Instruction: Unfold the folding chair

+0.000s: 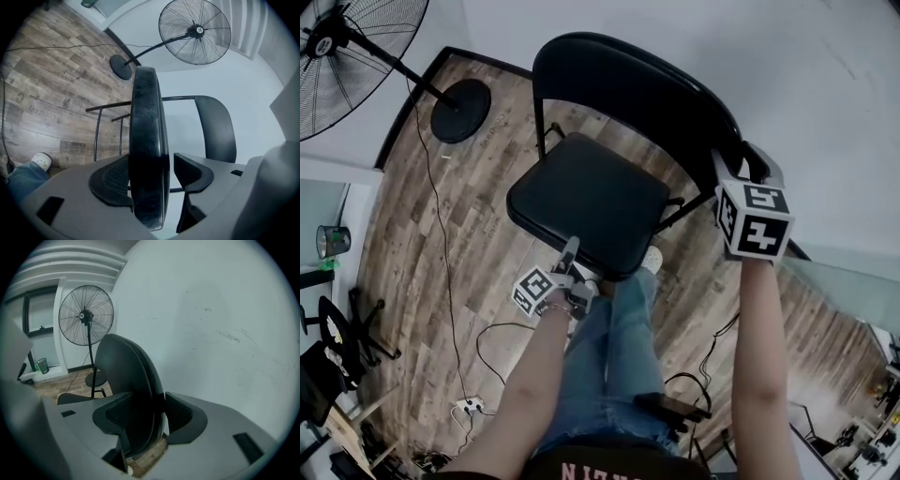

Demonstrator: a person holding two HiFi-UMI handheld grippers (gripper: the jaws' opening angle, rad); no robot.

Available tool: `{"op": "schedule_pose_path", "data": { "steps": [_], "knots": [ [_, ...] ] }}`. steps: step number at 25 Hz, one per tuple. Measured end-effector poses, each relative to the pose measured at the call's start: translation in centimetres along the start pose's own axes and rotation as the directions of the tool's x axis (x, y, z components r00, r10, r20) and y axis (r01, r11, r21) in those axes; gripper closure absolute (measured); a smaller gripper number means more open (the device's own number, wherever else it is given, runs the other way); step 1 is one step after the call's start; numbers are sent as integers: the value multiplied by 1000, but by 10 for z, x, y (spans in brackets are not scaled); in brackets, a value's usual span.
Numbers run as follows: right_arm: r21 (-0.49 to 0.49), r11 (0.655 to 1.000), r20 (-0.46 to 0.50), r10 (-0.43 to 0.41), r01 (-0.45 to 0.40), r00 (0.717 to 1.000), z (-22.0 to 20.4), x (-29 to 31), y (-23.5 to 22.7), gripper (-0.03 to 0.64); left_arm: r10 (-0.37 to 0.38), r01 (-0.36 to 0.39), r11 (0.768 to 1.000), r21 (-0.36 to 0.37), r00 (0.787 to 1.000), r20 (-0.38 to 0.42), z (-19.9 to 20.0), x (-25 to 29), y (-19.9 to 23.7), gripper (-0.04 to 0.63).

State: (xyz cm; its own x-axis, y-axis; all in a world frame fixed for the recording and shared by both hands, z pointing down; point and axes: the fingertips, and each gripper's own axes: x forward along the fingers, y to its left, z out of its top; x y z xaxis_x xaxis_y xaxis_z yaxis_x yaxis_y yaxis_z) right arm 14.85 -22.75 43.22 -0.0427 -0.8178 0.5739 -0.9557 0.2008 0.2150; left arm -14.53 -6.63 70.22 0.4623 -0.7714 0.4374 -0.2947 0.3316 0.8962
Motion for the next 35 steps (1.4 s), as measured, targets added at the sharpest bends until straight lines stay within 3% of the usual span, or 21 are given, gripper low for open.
{"op": "schedule_pose_path", "data": {
  "steps": [18,35],
  "knots": [
    [-5,997,11,-80,80,997,-16,14,3,408,-5,4,1000,-14,998,-61,-3,-10,54,319],
    [23,995,46,-95,94,994,-40,43,-2,407,73,-74,997,-39,997,-18,-6,-12,123,318]
  ]
}}
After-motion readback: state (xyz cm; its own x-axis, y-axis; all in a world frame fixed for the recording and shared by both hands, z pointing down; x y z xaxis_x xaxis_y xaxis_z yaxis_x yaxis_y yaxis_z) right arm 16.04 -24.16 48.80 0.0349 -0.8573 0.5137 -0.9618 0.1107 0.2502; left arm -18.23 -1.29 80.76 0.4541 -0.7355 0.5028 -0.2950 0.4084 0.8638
